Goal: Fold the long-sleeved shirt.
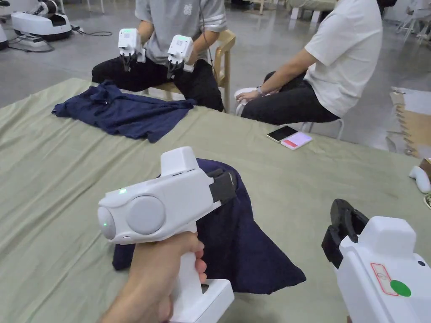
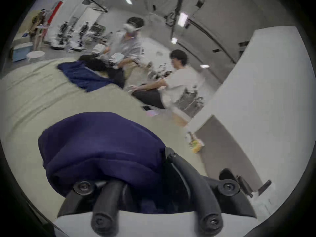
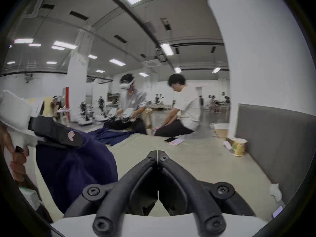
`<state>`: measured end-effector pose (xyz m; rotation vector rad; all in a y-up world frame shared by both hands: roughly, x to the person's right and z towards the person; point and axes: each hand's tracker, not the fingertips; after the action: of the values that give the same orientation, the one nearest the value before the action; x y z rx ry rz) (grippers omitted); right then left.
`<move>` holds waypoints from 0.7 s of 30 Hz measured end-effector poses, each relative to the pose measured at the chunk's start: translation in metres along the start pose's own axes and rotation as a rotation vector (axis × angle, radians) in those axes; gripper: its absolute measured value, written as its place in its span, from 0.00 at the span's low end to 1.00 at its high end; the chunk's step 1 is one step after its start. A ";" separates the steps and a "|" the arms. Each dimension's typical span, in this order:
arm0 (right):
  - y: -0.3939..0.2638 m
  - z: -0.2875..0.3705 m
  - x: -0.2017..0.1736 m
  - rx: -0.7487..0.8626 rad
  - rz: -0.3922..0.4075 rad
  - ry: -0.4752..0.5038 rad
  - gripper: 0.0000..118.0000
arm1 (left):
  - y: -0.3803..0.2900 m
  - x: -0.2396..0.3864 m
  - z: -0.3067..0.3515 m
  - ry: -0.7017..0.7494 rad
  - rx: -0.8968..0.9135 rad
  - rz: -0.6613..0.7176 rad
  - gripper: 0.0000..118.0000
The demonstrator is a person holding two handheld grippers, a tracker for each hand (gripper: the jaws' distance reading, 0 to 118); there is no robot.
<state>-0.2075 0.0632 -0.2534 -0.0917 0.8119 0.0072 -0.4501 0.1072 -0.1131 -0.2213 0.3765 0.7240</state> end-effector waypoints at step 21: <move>-0.048 0.078 0.165 -0.150 -0.021 -0.365 0.00 | -0.261 0.096 -0.169 0.148 -0.611 -0.291 0.81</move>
<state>-0.0358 0.0171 -0.3161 -0.2333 0.4447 0.0632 -0.2503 -0.0802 -0.2891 -0.8922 0.2467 0.5189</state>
